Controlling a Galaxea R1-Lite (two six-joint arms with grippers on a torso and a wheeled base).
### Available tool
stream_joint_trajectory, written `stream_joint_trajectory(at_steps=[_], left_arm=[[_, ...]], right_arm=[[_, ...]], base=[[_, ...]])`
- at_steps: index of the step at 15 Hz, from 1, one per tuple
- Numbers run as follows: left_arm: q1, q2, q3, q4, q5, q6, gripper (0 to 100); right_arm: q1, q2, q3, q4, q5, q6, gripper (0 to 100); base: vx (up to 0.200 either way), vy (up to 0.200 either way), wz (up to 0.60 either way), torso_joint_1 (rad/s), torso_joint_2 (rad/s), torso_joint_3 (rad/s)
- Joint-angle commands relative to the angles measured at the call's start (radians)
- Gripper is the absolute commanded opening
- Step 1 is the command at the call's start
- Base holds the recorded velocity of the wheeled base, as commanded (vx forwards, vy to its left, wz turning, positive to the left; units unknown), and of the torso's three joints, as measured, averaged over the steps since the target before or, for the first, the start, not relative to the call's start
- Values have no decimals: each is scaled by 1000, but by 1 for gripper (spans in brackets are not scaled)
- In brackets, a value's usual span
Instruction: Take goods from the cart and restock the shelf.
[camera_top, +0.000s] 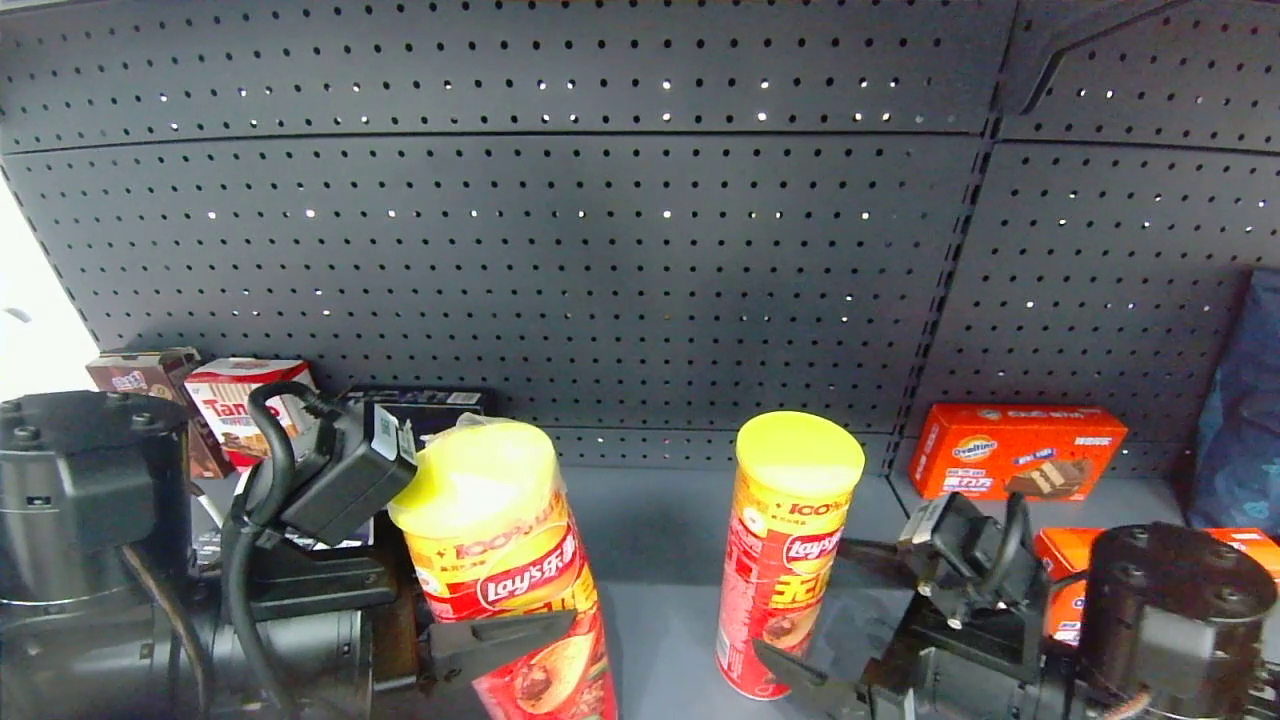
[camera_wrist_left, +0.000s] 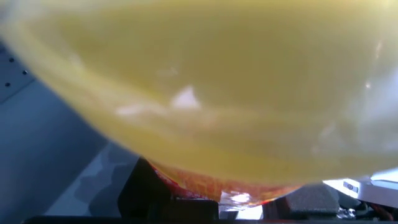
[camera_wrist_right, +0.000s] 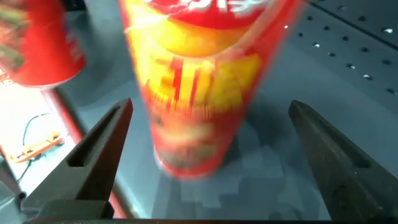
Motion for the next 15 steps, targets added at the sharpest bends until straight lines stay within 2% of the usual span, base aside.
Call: stream_joint_trajectory(at_steps=[1, 8, 9, 10, 11, 12, 13, 14, 15], left_arm=[[-2, 7, -37, -1, 36, 0, 0], [1, 122, -169, -14, 48, 3, 0], [3, 130, -172, -23, 54, 3, 0], [32, 165, -175, -78, 57, 3, 0], [38, 186, -176, -113, 56, 3, 0], [38, 203, -178, -130, 56, 3, 0], [38, 205, -178, -132, 56, 3, 0], [35, 219, -176, -130, 56, 3, 0], [30, 226, -178, -132, 57, 3, 0]], right_arm=[[-24, -197, 100, 1, -2, -2, 100], [-420, -508, 160, 10, 3, -11, 100], [-449, -525, 169, 12, 4, -11, 100], [-598, -585, 215, 12, 10, -1, 100], [-694, -634, 252, 12, 30, 9, 100], [-759, -701, 289, 26, 32, 32, 100], [-762, -708, 289, 29, 30, 35, 100], [-800, -899, 289, 227, 9, 82, 100], [-809, -1103, 289, 480, -7, 84, 100]], base=[[0, 0, 0, 0, 0, 0], [0, 0, 0, 0, 0, 0], [0, 0, 0, 0, 0, 0], [0, 0, 0, 0, 0, 0], [0, 0, 0, 0, 0, 0], [0, 0, 0, 0, 0, 0], [0, 0, 0, 0, 0, 0], [0, 0, 0, 0, 0, 0], [0, 0, 0, 0, 0, 0]])
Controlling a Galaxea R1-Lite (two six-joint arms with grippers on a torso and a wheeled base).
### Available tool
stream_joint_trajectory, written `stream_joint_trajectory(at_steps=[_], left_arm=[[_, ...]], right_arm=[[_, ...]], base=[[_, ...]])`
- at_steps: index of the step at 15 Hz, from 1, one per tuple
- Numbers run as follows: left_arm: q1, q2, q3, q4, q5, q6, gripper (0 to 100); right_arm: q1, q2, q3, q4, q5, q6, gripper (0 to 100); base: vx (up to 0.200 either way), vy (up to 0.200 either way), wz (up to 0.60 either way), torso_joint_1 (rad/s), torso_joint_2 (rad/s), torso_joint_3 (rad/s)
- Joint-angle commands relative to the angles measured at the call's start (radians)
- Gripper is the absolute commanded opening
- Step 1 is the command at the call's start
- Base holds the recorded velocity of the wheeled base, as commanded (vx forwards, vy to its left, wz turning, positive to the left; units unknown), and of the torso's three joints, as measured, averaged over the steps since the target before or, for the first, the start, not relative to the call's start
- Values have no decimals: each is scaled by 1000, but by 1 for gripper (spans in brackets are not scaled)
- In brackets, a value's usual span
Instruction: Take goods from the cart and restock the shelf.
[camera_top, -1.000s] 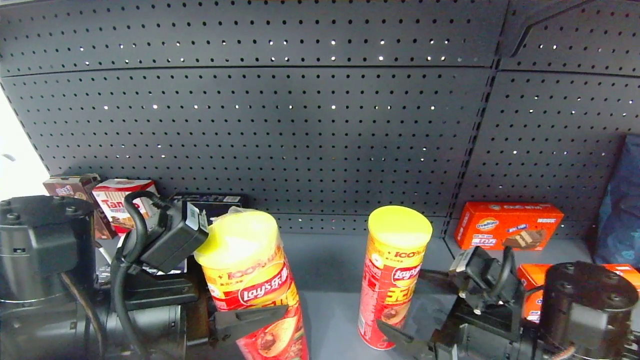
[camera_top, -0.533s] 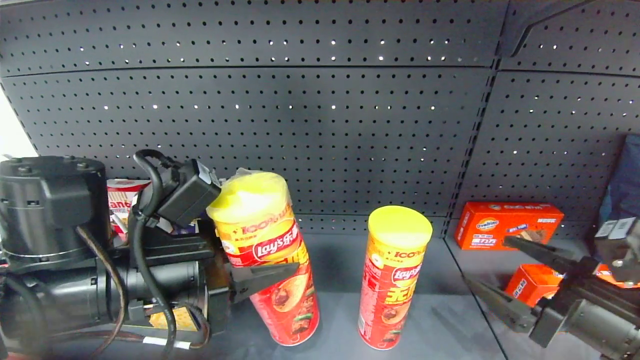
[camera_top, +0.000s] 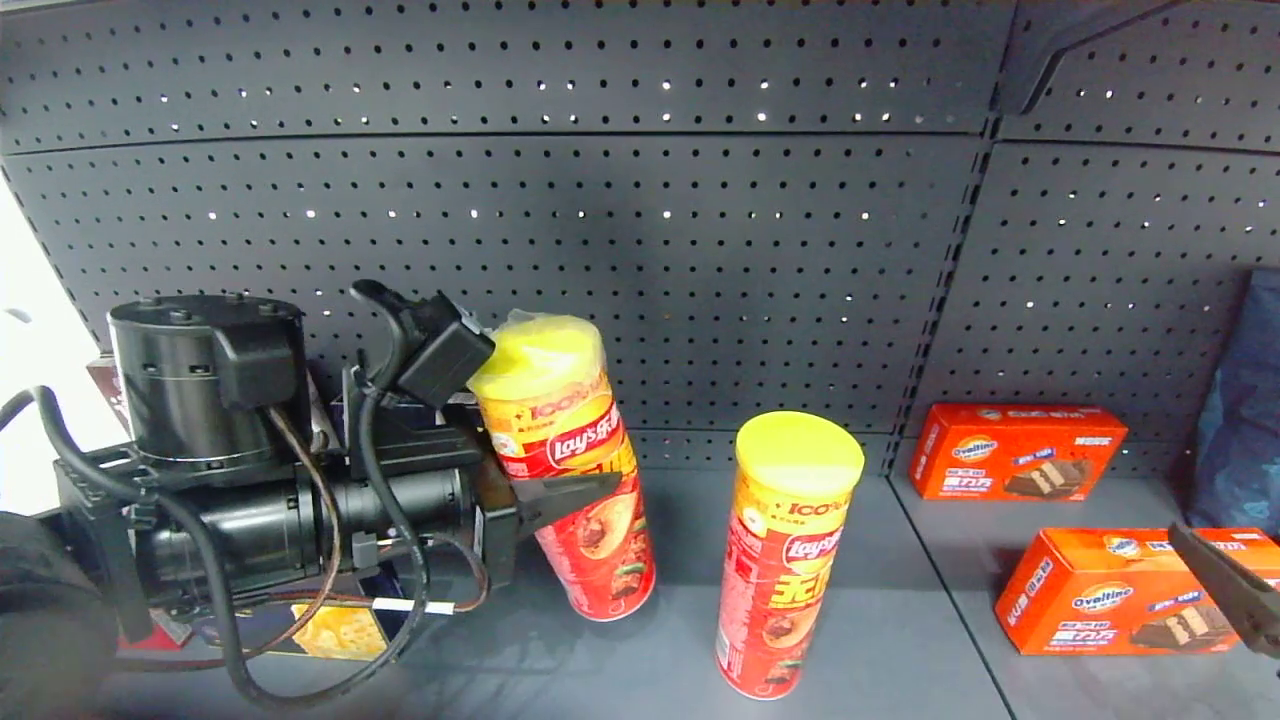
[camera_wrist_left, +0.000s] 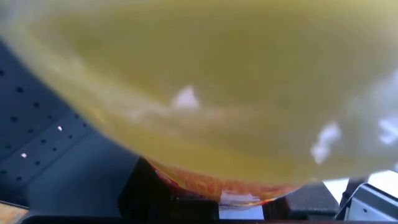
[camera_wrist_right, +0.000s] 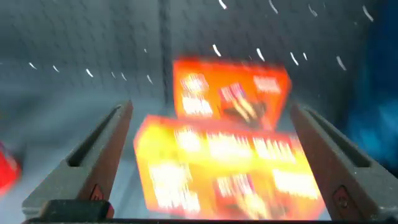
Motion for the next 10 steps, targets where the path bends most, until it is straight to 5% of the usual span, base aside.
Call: stream_joint_trajectory(at_steps=[1, 3, 4, 10], left_arm=[[-5, 32, -1, -1, 1, 2, 0], [1, 32, -2, -1, 1, 28, 0], [4, 35, -2, -1, 1, 42, 0], [40, 93, -61, 0, -5, 48, 0]], right_arm=[[-72, -551, 18, 503, -23, 35, 100], [-69, -866, 6, 862, -37, 32, 100], [-57, -887, 6, 919, -127, 32, 100], [-55, -887, 24, 919, -26, 25, 100]], base=[[0, 0, 0, 0, 0, 0], [0, 0, 0, 0, 0, 0], [0, 0, 0, 0, 0, 0], [0, 0, 0, 0, 0, 0]])
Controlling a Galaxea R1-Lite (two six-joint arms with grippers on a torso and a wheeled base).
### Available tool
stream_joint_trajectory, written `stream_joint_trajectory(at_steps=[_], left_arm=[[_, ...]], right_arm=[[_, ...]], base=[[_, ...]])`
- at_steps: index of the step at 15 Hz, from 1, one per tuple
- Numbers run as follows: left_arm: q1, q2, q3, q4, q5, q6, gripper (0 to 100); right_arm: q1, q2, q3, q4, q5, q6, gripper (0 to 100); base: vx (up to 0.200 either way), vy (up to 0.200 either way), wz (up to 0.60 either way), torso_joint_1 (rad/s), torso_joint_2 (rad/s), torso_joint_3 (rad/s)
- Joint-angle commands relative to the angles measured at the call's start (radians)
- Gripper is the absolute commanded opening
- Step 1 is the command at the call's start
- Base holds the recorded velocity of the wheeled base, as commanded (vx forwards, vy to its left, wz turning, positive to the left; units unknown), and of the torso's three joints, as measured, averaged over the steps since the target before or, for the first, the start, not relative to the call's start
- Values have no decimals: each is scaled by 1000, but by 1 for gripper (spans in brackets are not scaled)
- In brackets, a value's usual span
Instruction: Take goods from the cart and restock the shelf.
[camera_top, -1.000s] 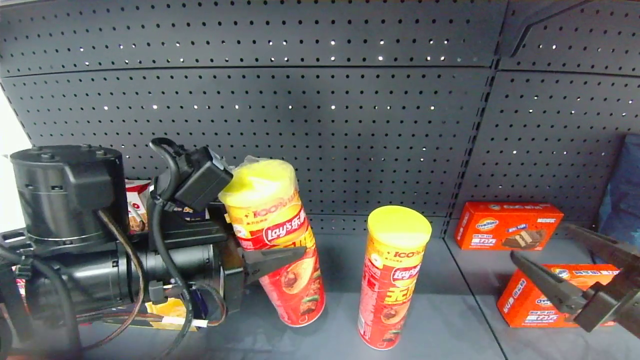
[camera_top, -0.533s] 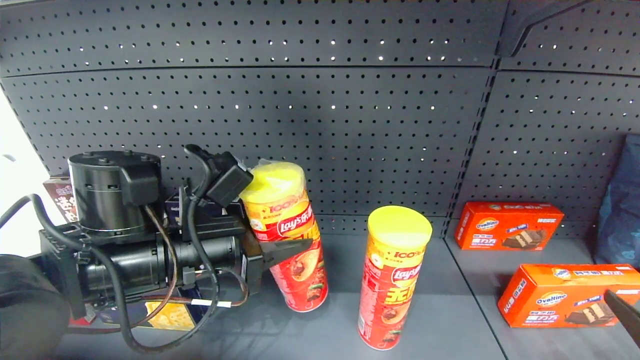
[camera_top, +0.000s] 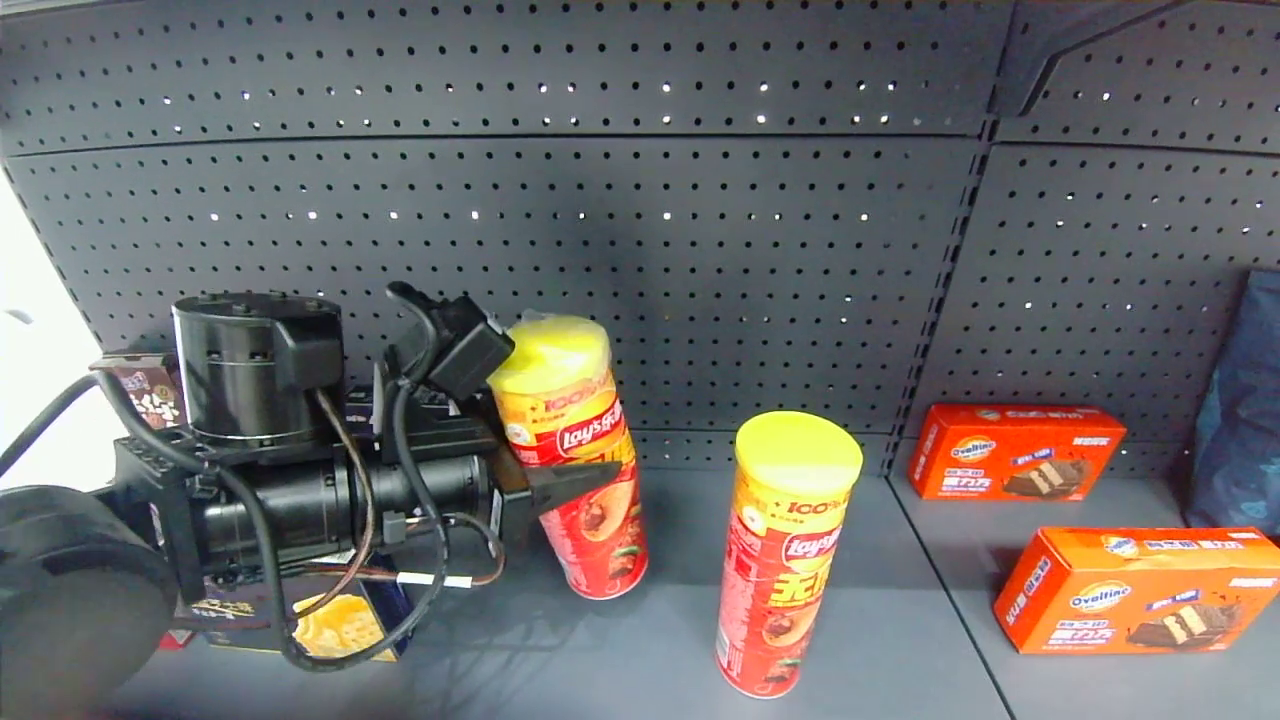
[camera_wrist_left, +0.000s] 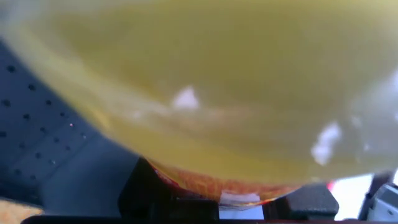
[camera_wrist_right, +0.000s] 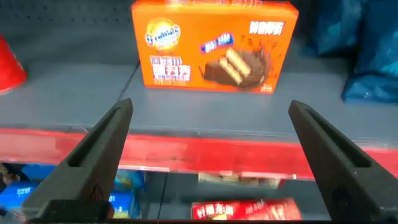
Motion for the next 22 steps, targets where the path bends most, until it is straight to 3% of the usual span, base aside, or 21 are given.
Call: stream_joint_trajectory(at_steps=[1, 3, 7, 10, 16, 18, 19, 22], left_arm=[[7, 50, -35, -4, -6, 2, 0], [7, 102, -124, 9, -46, 2, 0], [3, 226, -265, 21, -53, 2, 0], [-20, 244, -297, 95, -75, 3, 0], [-28, 275, -310, 95, -78, 8, 0], [-25, 278, -310, 101, -138, 5, 0], [-20, 278, -311, 102, -156, 12, 0], [3, 350, -415, 108, -161, 123, 0]], right_arm=[[0, -42, 5, 0, 1, 0, 100], [0, -42, 5, 0, 1, 0, 100], [0, -42, 5, 0, 1, -1, 100], [0, -42, 5, 0, 1, -1, 100], [0, -42, 5, 0, 1, 3, 100], [0, -42, 5, 0, 1, 2, 100], [0, -42, 5, 0, 1, 2, 100], [0, -42, 5, 0, 1, 2, 100]], base=[[0, 0, 0, 0, 0, 0], [0, 0, 0, 0, 0, 0], [0, 0, 0, 0, 0, 0], [0, 0, 0, 0, 0, 0], [0, 0, 0, 0, 0, 0], [0, 0, 0, 0, 0, 0], [0, 0, 0, 0, 0, 0], [0, 0, 0, 0, 0, 0]])
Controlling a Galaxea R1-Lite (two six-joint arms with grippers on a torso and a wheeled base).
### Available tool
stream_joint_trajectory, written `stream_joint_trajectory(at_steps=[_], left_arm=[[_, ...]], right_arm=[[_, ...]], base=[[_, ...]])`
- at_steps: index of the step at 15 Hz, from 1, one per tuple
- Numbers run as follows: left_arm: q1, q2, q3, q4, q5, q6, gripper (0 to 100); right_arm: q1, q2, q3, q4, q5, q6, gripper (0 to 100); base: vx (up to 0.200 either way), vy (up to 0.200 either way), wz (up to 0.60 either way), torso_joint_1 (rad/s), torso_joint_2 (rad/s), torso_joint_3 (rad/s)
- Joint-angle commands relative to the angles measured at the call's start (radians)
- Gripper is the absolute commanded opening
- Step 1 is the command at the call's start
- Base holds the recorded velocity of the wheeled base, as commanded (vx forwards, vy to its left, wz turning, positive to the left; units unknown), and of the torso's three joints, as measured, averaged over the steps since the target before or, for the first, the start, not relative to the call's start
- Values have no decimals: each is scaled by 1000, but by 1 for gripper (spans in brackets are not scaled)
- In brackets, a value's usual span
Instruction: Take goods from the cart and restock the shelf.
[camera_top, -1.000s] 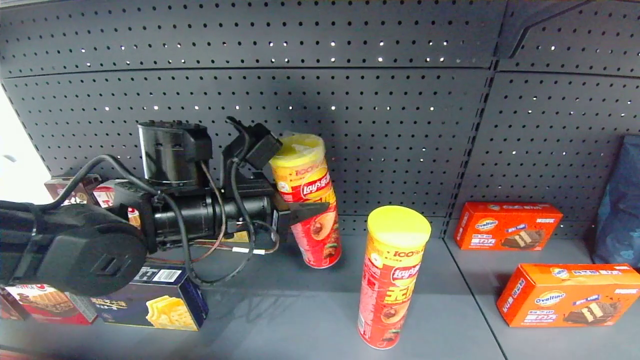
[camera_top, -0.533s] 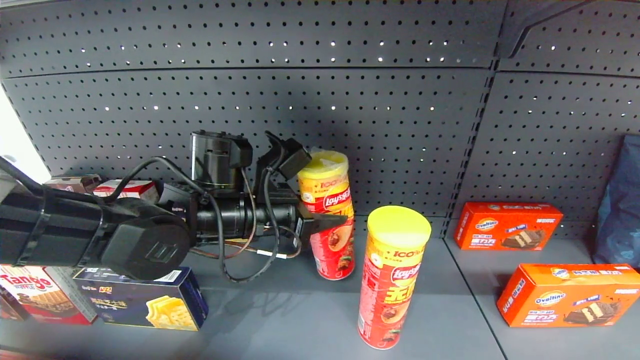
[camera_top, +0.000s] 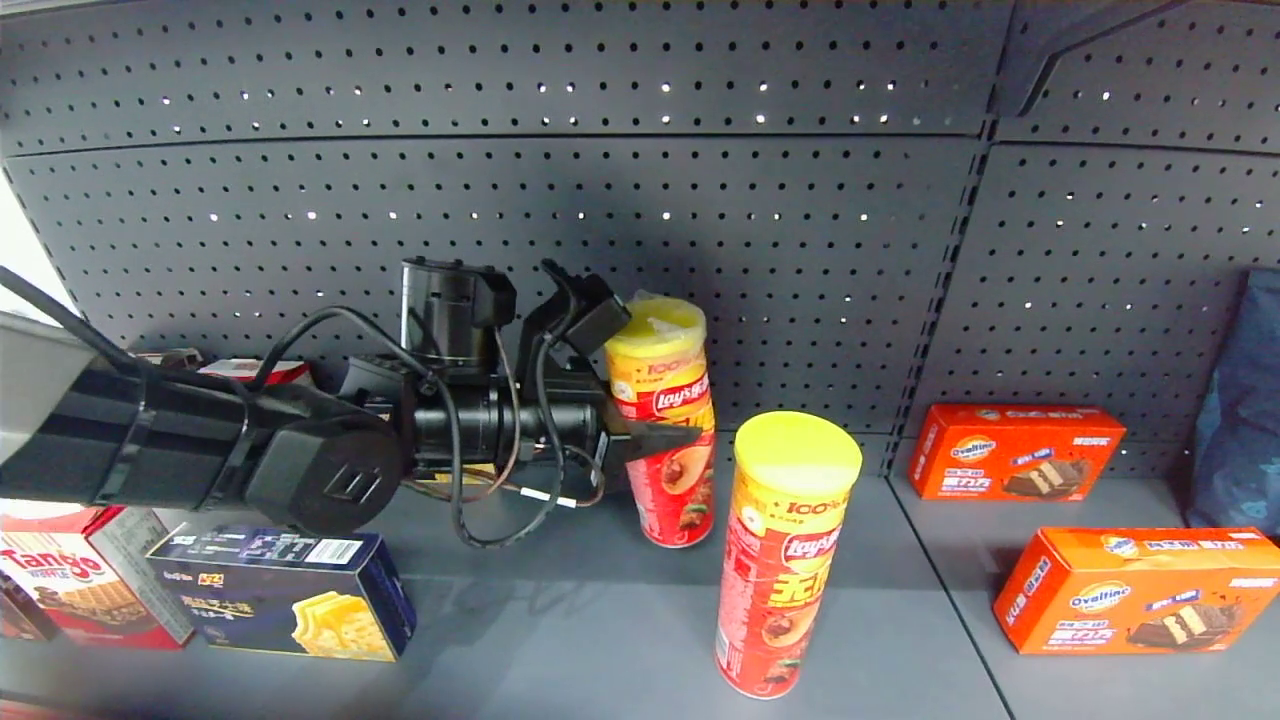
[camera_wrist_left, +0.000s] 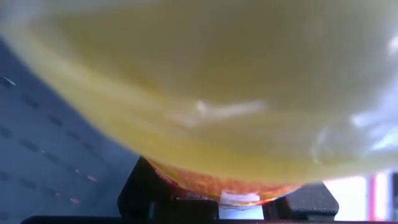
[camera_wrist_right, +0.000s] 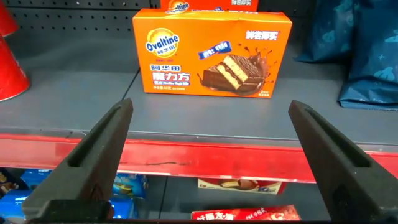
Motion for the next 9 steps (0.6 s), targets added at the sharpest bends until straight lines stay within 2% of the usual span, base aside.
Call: stream_joint_trajectory(at_steps=[1, 5, 7, 9], left_arm=[[12, 59, -55, 3, -6, 48, 0], [7, 77, -62, 4, -9, 57, 0], [12, 77, -60, 4, -95, 62, 0], [12, 77, -58, 6, -101, 82, 0]], right_arm=[[0, 2, 0, -1, 0, 0, 100], [0, 2, 0, -1, 0, 1, 100], [0, 2, 0, -1, 0, 1, 100], [0, 2, 0, -1, 0, 1, 100]], base=[[0, 0, 0, 0, 0, 0], [0, 0, 0, 0, 0, 0], [0, 0, 0, 0, 0, 0], [0, 0, 0, 0, 0, 0]])
